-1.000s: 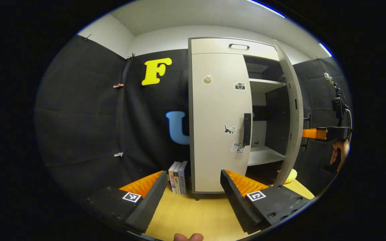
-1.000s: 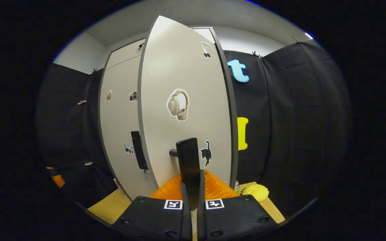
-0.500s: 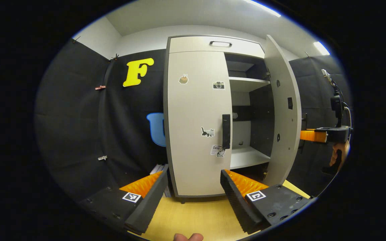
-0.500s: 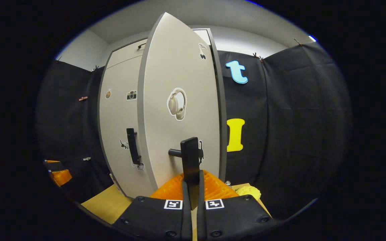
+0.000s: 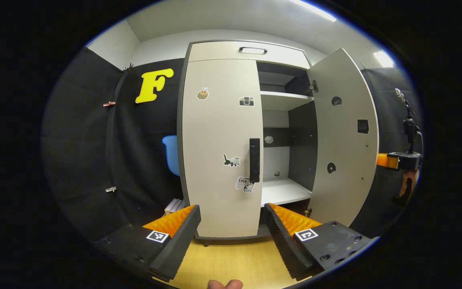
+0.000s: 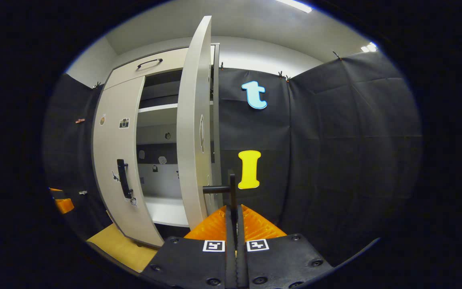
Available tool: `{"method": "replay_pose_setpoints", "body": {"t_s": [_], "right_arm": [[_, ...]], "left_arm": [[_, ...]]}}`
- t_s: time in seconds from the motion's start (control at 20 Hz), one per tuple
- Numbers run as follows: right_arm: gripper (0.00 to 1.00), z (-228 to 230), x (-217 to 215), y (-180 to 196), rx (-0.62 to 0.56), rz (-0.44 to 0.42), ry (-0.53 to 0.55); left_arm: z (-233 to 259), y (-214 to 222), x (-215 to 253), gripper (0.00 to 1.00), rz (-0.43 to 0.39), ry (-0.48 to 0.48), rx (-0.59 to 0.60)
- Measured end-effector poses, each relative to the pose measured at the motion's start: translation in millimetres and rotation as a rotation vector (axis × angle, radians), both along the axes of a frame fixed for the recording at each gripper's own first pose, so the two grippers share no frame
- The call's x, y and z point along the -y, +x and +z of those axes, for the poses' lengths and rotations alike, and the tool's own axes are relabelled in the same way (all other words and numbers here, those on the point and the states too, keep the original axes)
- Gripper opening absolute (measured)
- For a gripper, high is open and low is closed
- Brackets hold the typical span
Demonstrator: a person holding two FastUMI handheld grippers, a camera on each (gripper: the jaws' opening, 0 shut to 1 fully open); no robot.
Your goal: Open the right door of the double-door shoe cabinet with the right hand, and open the left door with the left hand.
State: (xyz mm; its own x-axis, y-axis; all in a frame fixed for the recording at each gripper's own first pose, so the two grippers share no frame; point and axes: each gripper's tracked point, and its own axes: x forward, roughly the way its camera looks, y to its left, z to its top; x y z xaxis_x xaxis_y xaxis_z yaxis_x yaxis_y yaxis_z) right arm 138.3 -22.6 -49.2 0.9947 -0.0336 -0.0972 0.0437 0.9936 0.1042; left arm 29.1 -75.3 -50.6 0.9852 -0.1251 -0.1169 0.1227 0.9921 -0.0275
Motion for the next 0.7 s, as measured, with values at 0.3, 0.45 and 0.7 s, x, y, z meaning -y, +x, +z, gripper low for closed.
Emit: {"method": "replay_pose_setpoints", "body": {"t_s": [0.3, 0.45, 0.7], "right_arm": [[0.09, -0.5, -2.8, -16.0, 0.012, -0.009, -0.086], [0.08, 3.9, -3.2, -25.9, -0.006, -0.040, -0.094], [0.16, 16.2, 17.8, -57.3, -0.002, -0.131, -0.031]], "left_arm": [[3.4, -6.6, 11.2, 0.98, -0.025, 0.002, -0.004], [2.5, -10.2, 13.5, 0.98, -0.032, 0.007, -0.006], [5.9, -1.1, 24.0, 0.98, -0.050, 0.006, -0.009]]}}
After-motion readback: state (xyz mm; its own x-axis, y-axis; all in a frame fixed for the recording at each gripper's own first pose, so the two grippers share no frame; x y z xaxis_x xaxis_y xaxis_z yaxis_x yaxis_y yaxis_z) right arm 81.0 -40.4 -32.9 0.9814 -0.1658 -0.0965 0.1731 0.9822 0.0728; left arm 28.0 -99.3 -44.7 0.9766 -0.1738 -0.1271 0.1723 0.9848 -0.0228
